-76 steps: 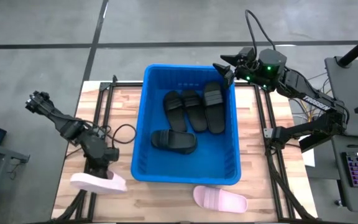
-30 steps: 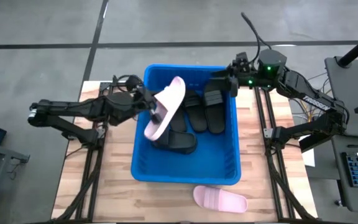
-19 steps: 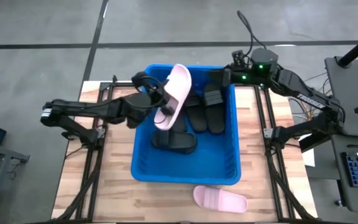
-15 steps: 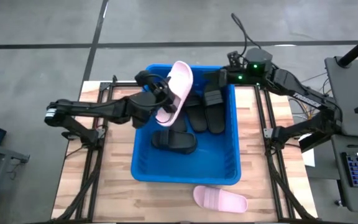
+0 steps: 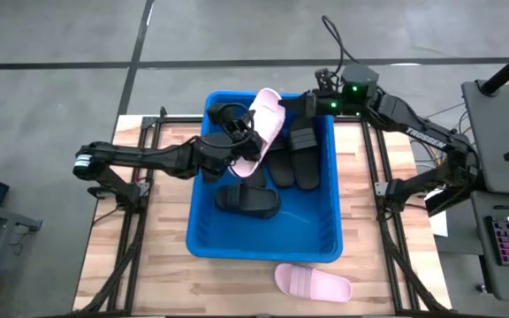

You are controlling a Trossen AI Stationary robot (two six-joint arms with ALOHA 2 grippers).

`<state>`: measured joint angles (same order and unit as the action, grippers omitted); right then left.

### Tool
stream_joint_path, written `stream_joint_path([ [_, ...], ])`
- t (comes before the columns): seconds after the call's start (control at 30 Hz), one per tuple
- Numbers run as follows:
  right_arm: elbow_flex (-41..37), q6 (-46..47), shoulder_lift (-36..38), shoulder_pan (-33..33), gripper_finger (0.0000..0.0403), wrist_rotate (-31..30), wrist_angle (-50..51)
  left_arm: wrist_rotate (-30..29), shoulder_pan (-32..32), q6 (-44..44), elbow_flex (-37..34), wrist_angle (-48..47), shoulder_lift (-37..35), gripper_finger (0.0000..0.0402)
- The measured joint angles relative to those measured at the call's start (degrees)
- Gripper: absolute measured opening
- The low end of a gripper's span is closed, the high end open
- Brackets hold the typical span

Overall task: Pick and place slides into bin
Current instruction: Put the pink slides into the blue organize bin

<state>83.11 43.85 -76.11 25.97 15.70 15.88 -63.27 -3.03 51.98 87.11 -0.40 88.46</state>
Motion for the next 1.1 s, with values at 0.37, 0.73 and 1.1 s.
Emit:
stream_joint_path([
  [0.37,2.91,1.09,-4.87,1.75,0.0233,4.26,0.10,0.54,0.07,4.50,0.09,5.42,0.11,0.0000],
  [0.73,3.91,-6.30,-5.37,1.93,0.0032,5.10,-0.32,1.56,0.34,3.98,0.09,6.20,0.09,0.0000],
  [1.1,3.91,-8.51,-4.02,3.78,0.0031,-0.77,-0.33,-0.10,1.62,-10.57,0.02,5.59,-2.33,0.0096],
])
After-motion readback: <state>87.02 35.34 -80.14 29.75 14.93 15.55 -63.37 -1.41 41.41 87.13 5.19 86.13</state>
